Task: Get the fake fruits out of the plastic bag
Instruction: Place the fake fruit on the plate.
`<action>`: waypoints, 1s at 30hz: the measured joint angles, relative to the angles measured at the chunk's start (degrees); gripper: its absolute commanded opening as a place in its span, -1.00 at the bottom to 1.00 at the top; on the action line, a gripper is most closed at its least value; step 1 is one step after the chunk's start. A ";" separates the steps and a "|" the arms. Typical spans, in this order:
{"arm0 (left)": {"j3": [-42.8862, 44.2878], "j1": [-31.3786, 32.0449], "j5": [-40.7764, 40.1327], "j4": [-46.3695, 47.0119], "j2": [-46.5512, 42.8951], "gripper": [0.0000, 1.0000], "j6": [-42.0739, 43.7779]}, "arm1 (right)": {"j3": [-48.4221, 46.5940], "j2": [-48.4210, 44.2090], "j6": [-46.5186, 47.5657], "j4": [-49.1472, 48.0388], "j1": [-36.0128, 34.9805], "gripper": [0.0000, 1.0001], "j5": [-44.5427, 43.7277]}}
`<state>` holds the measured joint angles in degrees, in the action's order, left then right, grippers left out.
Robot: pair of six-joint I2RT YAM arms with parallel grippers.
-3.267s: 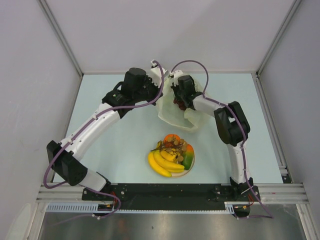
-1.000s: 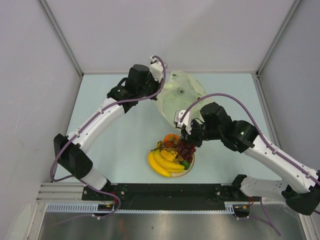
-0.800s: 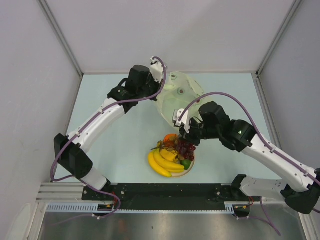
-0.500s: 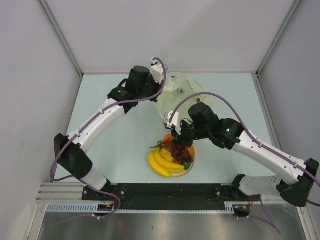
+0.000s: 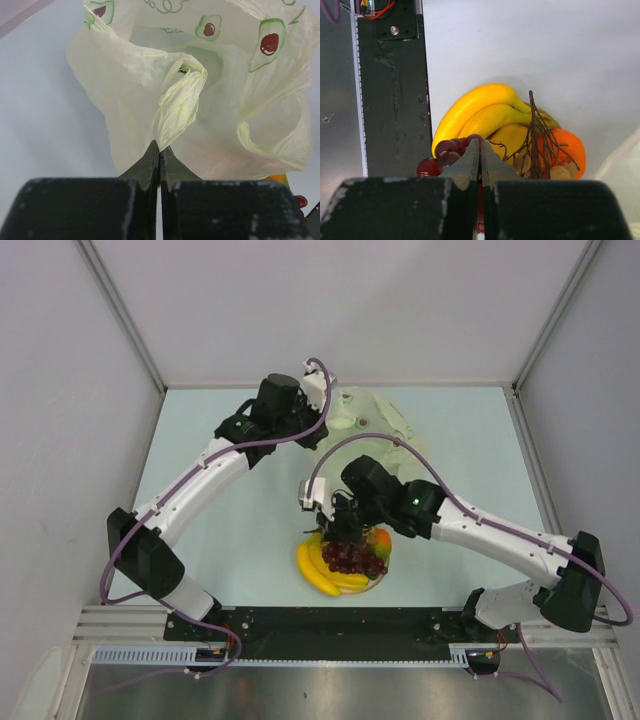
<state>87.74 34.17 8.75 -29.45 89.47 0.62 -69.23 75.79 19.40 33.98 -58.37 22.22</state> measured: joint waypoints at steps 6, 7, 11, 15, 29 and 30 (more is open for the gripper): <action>-1.44 -0.22 1.99 0.52 -1.99 -0.99 -0.85 | -1.40 6.86 -0.11 -0.46 -0.13 -0.97 -0.07; -1.95 -0.24 2.08 0.61 -2.78 -0.99 -0.87 | -1.70 7.91 -0.09 -0.50 -0.11 -0.95 -0.20; -3.96 -0.44 2.43 1.51 -5.81 -0.99 -1.20 | -3.19 11.15 -0.02 -0.52 0.44 -0.92 -0.46; -5.51 -0.66 2.49 2.27 -7.26 -0.99 -1.77 | -4.85 13.16 0.26 -0.59 1.05 -0.34 -0.39; -6.43 -0.83 3.52 2.36 -7.26 -0.99 -3.23 | -6.80 13.77 -3.39 -0.92 1.90 0.28 -0.76; -6.43 -0.83 3.54 2.36 -7.21 -0.99 -3.21 | -7.32 13.68 -4.04 -0.87 1.90 0.32 -0.85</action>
<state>81.32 33.34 12.29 -27.09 82.26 -2.59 -76.55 89.47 15.35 33.10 -56.47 21.37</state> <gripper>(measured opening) 0.006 0.596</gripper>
